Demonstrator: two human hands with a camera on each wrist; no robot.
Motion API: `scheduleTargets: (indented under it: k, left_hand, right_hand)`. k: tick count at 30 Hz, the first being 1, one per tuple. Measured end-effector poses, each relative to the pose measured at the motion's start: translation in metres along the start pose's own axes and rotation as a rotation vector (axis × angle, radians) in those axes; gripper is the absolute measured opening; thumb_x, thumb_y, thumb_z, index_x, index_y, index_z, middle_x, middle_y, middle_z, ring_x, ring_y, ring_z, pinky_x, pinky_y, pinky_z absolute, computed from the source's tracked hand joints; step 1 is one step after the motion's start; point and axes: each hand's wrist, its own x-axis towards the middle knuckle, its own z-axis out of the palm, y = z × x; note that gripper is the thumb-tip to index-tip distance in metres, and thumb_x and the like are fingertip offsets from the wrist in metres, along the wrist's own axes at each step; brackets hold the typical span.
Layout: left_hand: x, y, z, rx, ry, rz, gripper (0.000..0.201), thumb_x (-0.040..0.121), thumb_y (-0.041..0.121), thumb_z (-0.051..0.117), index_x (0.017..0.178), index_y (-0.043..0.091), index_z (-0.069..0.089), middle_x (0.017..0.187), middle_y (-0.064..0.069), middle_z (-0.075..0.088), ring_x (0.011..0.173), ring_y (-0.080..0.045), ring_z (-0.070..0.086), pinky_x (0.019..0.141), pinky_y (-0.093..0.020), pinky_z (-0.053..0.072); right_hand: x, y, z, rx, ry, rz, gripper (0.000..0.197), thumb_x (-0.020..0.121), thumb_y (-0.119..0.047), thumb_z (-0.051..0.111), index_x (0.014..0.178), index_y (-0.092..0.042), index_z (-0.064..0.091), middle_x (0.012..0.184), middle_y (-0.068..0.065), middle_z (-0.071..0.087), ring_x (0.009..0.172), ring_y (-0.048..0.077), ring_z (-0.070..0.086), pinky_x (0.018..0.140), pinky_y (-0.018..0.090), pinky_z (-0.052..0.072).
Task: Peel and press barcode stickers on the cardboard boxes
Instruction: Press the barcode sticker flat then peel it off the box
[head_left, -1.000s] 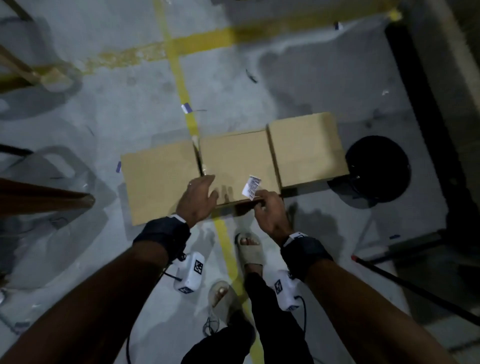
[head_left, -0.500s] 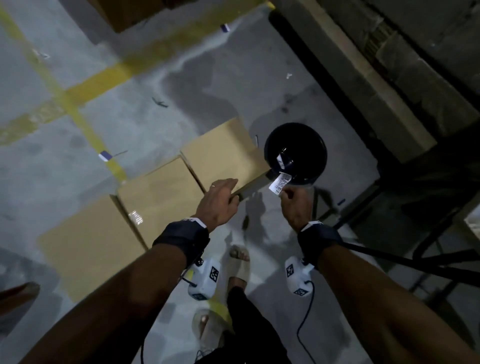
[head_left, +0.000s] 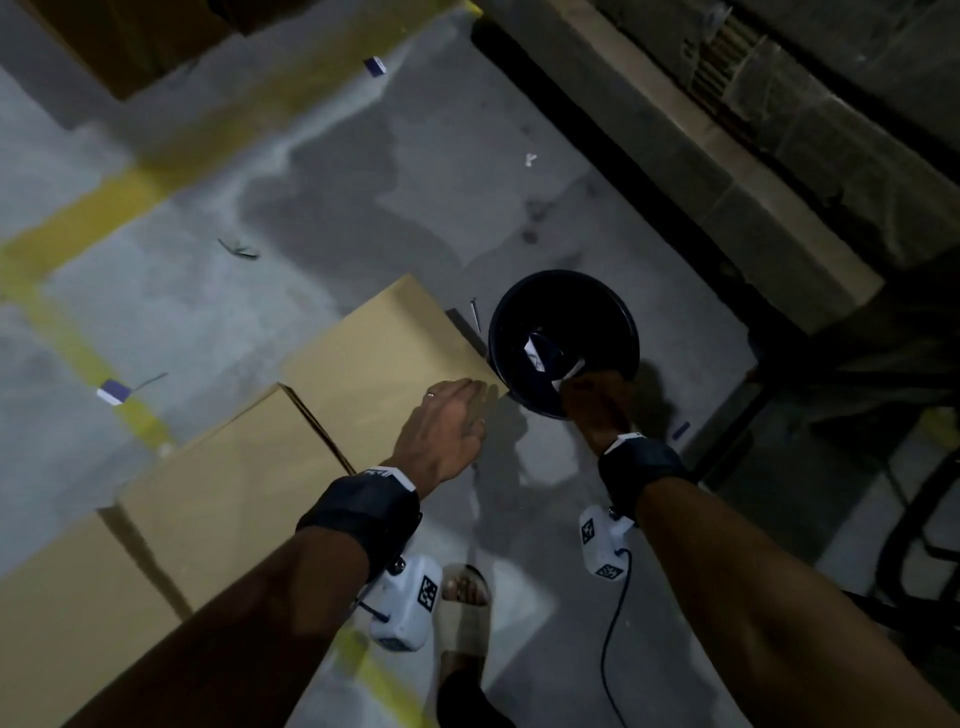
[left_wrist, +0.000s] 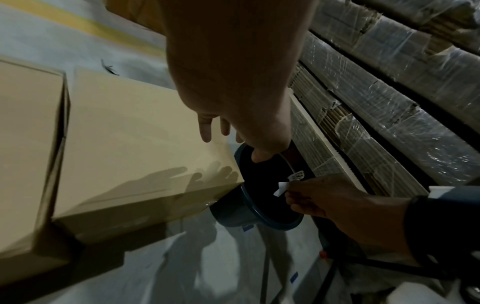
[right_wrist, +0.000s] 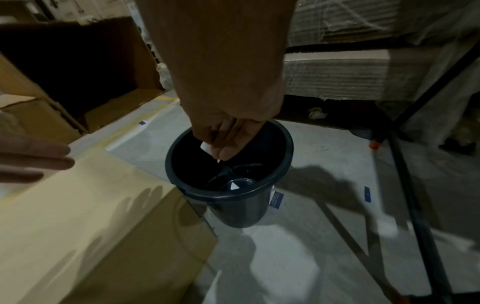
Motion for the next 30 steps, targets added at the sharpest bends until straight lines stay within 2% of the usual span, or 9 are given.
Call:
scheduleTargets:
  k: [3, 6, 9, 11, 16, 20, 23, 25, 30]
  left_hand:
    - [0.015, -0.007, 0.011, 0.002, -0.007, 0.014, 0.073, 0.084, 0.036, 0.039, 0.150, 0.006, 0.043, 0.153, -0.014, 0.045, 0.140, -0.033, 0.037, 0.115, -0.038, 0.032]
    - [0.025, -0.010, 0.018, 0.014, -0.039, 0.015, 0.072, 0.082, 0.034, 0.041, 0.149, 0.006, 0.043, 0.150, -0.014, 0.047, 0.138, -0.033, 0.039, 0.112, -0.042, 0.036]
    - [0.033, -0.014, 0.021, 0.019, -0.052, 0.000, 0.063, 0.084, 0.031, 0.044, 0.141, 0.007, 0.049, 0.142, -0.013, 0.053, 0.131, -0.034, 0.044, 0.106, -0.045, 0.042]
    - [0.039, -0.015, 0.023, 0.021, -0.056, -0.009, 0.049, 0.086, 0.025, 0.048, 0.131, 0.006, 0.054, 0.131, -0.014, 0.057, 0.124, -0.035, 0.049, 0.099, -0.049, 0.047]
    - [0.041, -0.017, 0.022, 0.041, -0.053, 0.015, 0.059, 0.086, 0.031, 0.046, 0.140, 0.007, 0.049, 0.140, -0.013, 0.053, 0.131, -0.035, 0.044, 0.103, -0.049, 0.044]
    - [0.038, -0.016, 0.015, 0.059, -0.043, 0.029, 0.065, 0.084, 0.033, 0.043, 0.142, 0.006, 0.048, 0.143, -0.014, 0.052, 0.132, -0.035, 0.044, 0.106, -0.046, 0.043]
    - [0.028, -0.013, 0.007, 0.055, -0.040, 0.027, 0.069, 0.082, 0.033, 0.042, 0.146, 0.006, 0.046, 0.146, -0.015, 0.049, 0.134, -0.034, 0.042, 0.109, -0.043, 0.039]
    - [0.019, -0.010, 0.000, 0.055, -0.037, 0.018, 0.069, 0.083, 0.033, 0.043, 0.147, 0.007, 0.046, 0.147, -0.014, 0.049, 0.135, -0.034, 0.042, 0.109, -0.042, 0.040]
    - [-0.010, 0.003, -0.021, 0.110, -0.042, 0.002, 0.057, 0.095, 0.024, 0.054, 0.149, 0.009, 0.043, 0.149, -0.013, 0.048, 0.136, -0.034, 0.041, 0.109, -0.046, 0.041]
  right_hand:
    - [0.004, 0.003, 0.007, 0.003, 0.035, -0.011, 0.030, 0.090, -0.027, 0.067, 0.075, -0.002, 0.075, 0.087, 0.023, 0.074, 0.090, 0.036, 0.068, 0.087, 0.040, 0.050]
    - [0.013, 0.010, 0.015, -0.013, 0.023, -0.027, 0.022, 0.090, -0.020, 0.074, 0.082, 0.000, 0.076, 0.091, 0.023, 0.074, 0.098, 0.040, 0.068, 0.091, 0.049, 0.052]
    - [0.016, 0.008, 0.017, -0.042, 0.004, -0.020, 0.020, 0.089, -0.030, 0.076, 0.087, -0.011, 0.078, 0.097, 0.013, 0.075, 0.106, 0.030, 0.066, 0.097, 0.033, 0.045]
    - [0.018, 0.004, 0.014, -0.087, 0.006, -0.052, 0.015, 0.087, -0.034, 0.076, 0.079, -0.021, 0.076, 0.091, 0.007, 0.073, 0.104, 0.026, 0.064, 0.097, 0.035, 0.042]
    - [0.024, 0.008, 0.010, -0.205, -0.101, 0.034, 0.030, 0.101, -0.021, 0.049, 0.118, -0.008, 0.070, 0.124, 0.018, 0.066, 0.118, 0.037, 0.059, 0.097, 0.039, 0.046]
    - [0.019, 0.011, 0.015, -0.174, -0.066, 0.013, 0.047, 0.099, -0.026, 0.031, 0.108, -0.003, 0.071, 0.115, 0.020, 0.069, 0.114, 0.040, 0.061, 0.092, 0.042, 0.046]
    - [0.009, 0.010, 0.015, -0.133, -0.010, 0.061, 0.020, 0.094, -0.022, 0.062, 0.098, -0.007, 0.074, 0.108, 0.017, 0.073, 0.111, 0.038, 0.063, 0.088, 0.038, 0.051]
    - [-0.005, 0.003, 0.008, -0.156, -0.077, 0.074, 0.023, 0.097, -0.025, 0.060, 0.107, -0.010, 0.074, 0.112, 0.014, 0.071, 0.111, 0.034, 0.064, 0.086, 0.033, 0.046]
    - [-0.049, -0.010, 0.004, -0.037, -0.167, 0.049, 0.034, 0.097, -0.034, 0.060, 0.125, -0.015, 0.065, 0.126, 0.012, 0.066, 0.119, 0.033, 0.061, 0.098, 0.033, 0.046]
